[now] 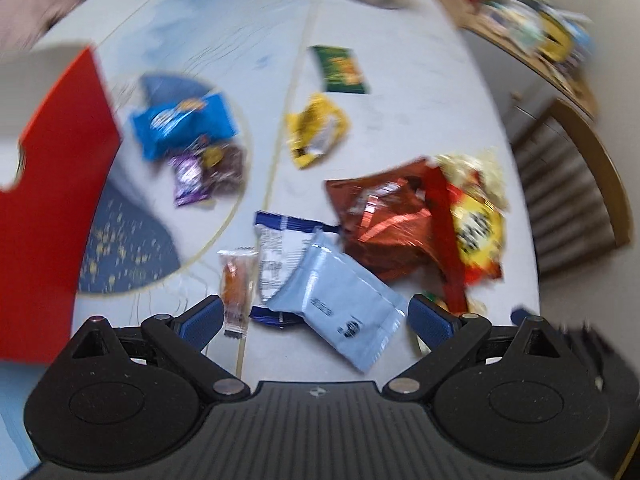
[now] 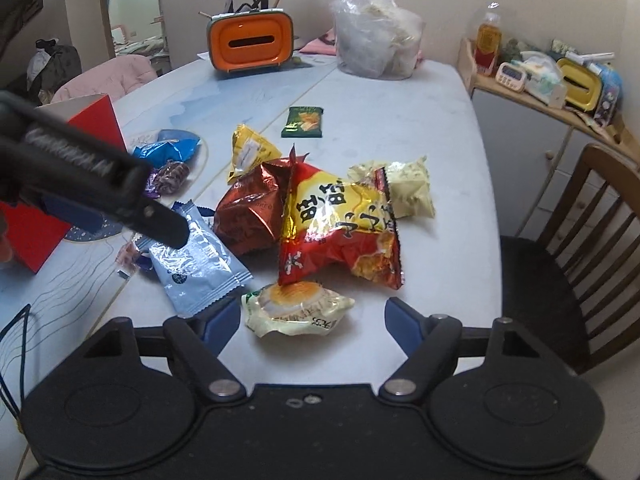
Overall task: Organize snacks
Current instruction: 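Close the left tool on the pale blue sachet while the right tool reaches the yolk pastry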
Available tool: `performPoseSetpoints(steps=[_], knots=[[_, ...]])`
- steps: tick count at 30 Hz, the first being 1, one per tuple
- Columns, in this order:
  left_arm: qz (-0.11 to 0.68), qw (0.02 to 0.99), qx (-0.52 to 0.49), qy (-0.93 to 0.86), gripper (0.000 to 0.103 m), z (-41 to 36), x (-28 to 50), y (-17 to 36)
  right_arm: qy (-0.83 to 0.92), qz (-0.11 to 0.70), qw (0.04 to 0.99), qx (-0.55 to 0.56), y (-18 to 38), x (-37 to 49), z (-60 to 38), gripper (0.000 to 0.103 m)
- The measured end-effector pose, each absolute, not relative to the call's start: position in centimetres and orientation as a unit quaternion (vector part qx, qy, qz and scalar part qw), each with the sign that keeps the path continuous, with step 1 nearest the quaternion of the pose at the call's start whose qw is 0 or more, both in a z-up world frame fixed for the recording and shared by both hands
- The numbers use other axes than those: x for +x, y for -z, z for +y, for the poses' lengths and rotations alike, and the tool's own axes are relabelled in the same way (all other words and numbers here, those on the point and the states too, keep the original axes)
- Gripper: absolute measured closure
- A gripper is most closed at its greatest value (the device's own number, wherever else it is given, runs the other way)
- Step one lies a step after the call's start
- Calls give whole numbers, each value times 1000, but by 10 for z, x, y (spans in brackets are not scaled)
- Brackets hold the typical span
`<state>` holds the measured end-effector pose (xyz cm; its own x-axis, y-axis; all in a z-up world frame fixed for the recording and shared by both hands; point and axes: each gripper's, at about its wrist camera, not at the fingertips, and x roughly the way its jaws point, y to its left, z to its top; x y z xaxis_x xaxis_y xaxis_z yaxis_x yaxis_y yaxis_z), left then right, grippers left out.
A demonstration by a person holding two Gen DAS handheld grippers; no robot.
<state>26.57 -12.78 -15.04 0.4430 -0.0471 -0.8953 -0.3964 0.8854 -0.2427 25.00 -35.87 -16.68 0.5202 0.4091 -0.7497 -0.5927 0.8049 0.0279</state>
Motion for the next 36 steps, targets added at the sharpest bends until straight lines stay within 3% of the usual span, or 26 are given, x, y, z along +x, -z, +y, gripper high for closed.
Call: performPoseSetpoints(steps=[10, 15, 23, 29, 36], knots=[[525, 770, -314, -179, 4, -115, 282, 168, -321, 401, 849, -124, 181, 267, -349, 24], [528, 757, -335, -191, 4, -115, 285, 178, -330, 410, 842, -119, 186, 273, -348, 30], [531, 751, -336, -203, 15, -114, 286, 184, -333, 418, 838, -108, 189, 274, -348, 33], [524, 753, -335, -214, 42, -111, 280, 182, -331, 420, 838, -110, 189, 270, -349, 34], [520, 752, -351, -200, 54, -102, 262, 178, -326, 427, 837, -108, 187, 262, -354, 34]])
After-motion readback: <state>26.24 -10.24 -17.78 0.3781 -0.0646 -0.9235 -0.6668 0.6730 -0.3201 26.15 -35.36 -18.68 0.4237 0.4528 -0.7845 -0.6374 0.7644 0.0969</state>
